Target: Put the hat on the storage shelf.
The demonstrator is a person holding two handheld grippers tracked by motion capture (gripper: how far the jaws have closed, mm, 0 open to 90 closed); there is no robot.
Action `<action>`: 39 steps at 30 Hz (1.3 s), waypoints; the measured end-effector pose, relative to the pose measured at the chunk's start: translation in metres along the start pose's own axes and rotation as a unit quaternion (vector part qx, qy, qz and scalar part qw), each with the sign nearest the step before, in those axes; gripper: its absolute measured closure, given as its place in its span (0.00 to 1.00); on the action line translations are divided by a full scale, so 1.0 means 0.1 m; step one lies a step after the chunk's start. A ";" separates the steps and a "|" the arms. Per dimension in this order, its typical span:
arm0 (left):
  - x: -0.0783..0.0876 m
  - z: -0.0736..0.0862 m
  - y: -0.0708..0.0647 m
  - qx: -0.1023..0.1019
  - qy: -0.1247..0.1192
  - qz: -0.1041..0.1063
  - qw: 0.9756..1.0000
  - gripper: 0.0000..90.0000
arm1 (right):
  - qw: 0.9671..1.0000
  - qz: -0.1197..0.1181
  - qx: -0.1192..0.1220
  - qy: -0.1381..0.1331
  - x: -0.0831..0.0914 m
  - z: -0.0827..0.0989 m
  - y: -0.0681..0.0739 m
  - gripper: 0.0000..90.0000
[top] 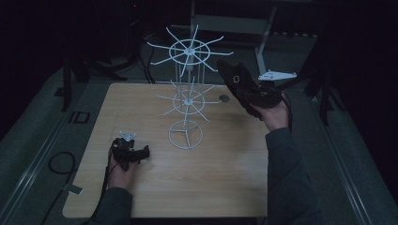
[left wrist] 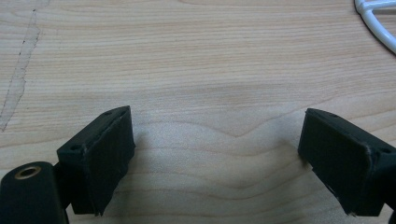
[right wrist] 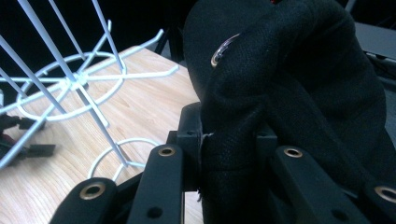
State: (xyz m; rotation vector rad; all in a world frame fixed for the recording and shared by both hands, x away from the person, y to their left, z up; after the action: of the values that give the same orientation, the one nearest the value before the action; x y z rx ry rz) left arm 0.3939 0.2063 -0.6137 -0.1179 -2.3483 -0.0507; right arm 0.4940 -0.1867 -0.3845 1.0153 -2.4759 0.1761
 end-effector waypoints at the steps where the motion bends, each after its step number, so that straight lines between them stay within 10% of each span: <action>1: 0.00 0.00 0.00 0.000 0.000 0.000 1.000 0.13 | 1.000 -0.002 0.001 -0.001 0.01 -0.02 0.00 0.81; 39: 0.00 0.00 0.00 0.001 0.001 0.001 1.000 0.13 | 0.998 -0.047 0.012 -0.047 0.36 -0.73 0.14 0.80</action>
State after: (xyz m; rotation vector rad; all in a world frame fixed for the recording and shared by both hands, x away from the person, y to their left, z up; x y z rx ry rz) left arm 0.3937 0.2061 -0.6136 -0.1192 -2.3459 -0.0478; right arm 0.4882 -0.1790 -0.3026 1.1743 -2.5085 0.1316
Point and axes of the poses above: each handheld gripper's, and its own axes: x roughly backward along the jaws, z roughly out of its underside, y roughly to its left, the point moved 7 cm from there along -x, roughly forward along the jaws, and after that the axes turned 1 degree about -x, right-handed, at the moved point
